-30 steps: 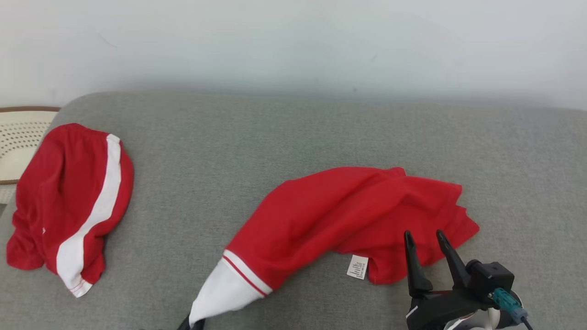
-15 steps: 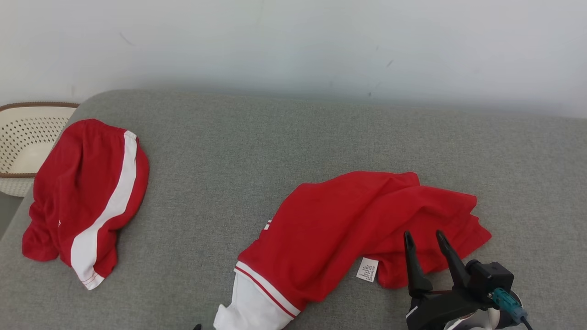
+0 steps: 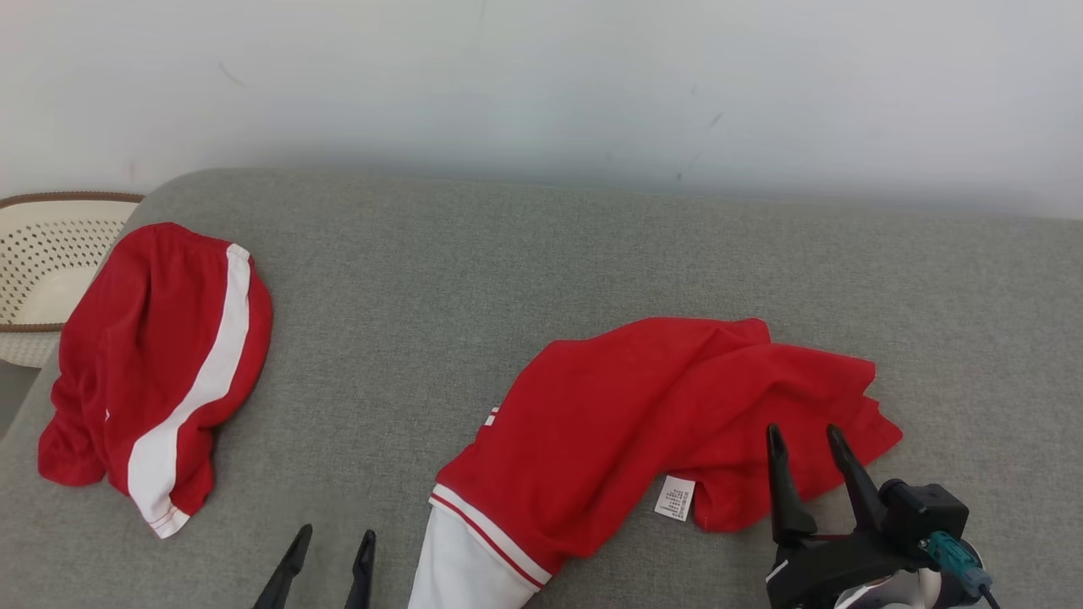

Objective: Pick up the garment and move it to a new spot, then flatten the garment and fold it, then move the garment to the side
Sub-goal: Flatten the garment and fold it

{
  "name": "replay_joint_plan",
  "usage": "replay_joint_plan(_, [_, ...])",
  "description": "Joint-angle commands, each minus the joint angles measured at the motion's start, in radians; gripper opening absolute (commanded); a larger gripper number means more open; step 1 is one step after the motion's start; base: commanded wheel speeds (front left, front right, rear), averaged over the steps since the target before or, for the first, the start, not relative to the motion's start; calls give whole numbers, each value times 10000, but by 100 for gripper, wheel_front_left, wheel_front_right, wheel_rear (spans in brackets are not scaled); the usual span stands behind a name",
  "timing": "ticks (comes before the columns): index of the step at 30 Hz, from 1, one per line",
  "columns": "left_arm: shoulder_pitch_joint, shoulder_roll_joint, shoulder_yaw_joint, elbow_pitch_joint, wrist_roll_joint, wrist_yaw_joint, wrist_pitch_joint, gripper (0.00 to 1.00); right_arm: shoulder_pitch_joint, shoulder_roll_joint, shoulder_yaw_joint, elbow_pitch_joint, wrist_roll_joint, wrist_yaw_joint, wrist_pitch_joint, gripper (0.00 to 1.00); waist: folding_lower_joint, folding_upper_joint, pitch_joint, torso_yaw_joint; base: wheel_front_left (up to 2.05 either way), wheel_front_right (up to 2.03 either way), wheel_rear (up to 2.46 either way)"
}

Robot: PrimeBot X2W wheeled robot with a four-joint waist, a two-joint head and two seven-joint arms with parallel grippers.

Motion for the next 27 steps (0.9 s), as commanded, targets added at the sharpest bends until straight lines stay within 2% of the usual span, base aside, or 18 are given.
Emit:
replay_joint_plan(1, [92, -70, 121, -144, 115, 68, -56, 100, -9, -22, -56, 7, -72, 8, -12, 100, -1, 0, -17, -83, 0, 0, 0])
replay_joint_plan(10, [-298, -350, 966, -826, 365, 501, -57, 100, 98, -19, -863, 81, -324, 8, 121, 100, -1, 0, 38, -395, 0, 0, 0])
replay_joint_plan(19, [-417, -464, 1366, -879, 572, 465, -58, 100, -296, -67, -1038, 210, -309, 8, 503, 100, -1, 0, 182, -517, 0, 0, 0])
replay_joint_plan(27, [-440, -553, 1351, -710, 577, 318, -58, 100, -1467, -715, -1084, 1418, 180, 8, 837, 100, -1, 0, 211, -224, 0, 0, 0])
